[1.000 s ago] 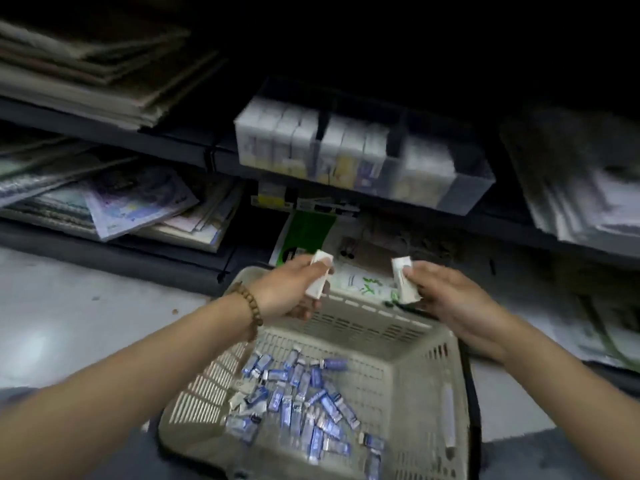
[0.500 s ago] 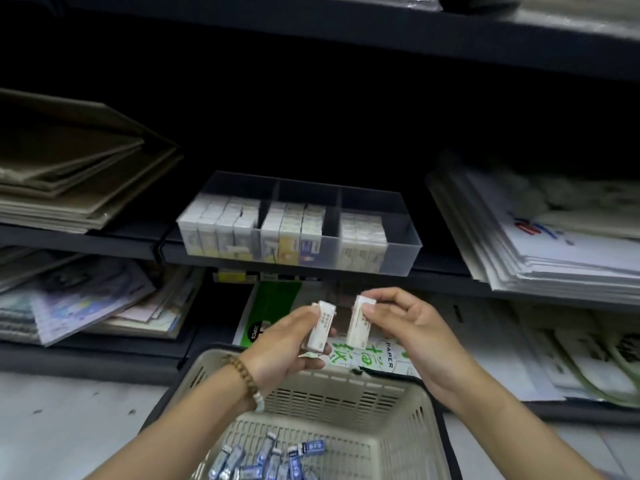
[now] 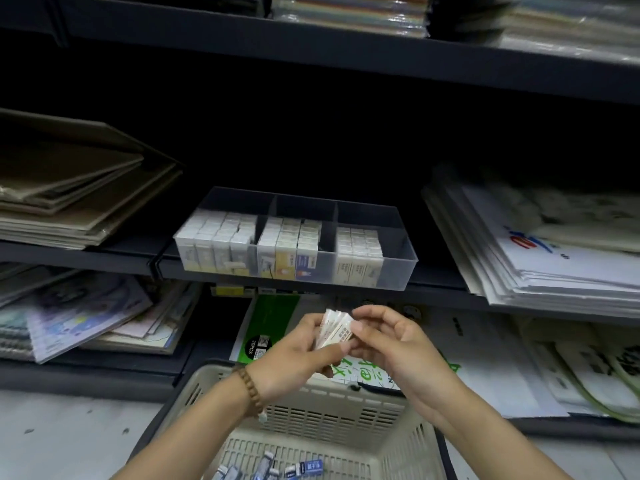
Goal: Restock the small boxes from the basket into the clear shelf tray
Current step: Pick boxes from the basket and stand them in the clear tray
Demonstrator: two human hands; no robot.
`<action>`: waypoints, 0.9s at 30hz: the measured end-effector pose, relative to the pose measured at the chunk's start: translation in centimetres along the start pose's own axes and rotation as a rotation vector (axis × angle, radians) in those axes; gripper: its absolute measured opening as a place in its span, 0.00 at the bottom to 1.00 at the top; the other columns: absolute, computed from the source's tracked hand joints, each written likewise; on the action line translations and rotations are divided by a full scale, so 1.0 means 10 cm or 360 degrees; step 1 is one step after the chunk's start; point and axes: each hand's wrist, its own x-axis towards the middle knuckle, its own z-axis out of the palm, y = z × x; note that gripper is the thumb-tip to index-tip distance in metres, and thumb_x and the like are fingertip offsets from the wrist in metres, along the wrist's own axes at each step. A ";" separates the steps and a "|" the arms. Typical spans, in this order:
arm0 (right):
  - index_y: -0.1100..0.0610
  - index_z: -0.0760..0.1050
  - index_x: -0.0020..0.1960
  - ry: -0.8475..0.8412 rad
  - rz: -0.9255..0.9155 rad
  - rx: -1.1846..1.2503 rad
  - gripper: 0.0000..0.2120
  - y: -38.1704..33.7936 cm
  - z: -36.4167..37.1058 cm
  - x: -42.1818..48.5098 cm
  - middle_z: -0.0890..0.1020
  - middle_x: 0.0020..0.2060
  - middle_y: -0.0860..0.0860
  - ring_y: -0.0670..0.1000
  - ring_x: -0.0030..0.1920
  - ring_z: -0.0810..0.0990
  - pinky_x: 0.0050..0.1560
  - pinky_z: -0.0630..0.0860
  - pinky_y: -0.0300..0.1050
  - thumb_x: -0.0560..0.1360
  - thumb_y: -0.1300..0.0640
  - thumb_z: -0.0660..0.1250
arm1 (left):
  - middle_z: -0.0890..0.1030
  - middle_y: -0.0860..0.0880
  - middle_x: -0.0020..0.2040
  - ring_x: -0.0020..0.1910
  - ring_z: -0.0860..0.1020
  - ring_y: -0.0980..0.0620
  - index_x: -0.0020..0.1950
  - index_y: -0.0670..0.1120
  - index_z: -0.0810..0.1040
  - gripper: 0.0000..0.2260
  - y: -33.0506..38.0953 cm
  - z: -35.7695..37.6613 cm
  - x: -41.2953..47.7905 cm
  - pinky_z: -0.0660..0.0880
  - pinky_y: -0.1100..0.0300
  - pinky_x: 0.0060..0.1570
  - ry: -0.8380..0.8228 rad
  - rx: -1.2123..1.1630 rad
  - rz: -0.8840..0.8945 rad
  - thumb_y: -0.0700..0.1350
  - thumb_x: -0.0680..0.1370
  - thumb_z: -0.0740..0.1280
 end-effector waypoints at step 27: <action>0.61 0.77 0.58 -0.0117 0.0109 0.0420 0.23 -0.23 -0.07 -0.07 0.84 0.51 0.59 0.48 0.46 0.84 0.40 0.79 0.33 0.63 0.63 0.72 | 0.84 0.50 0.49 0.45 0.83 0.54 0.55 0.47 0.77 0.17 0.31 -0.24 0.06 0.78 0.64 0.48 0.0129 0.0118 0.0174 0.41 0.68 0.75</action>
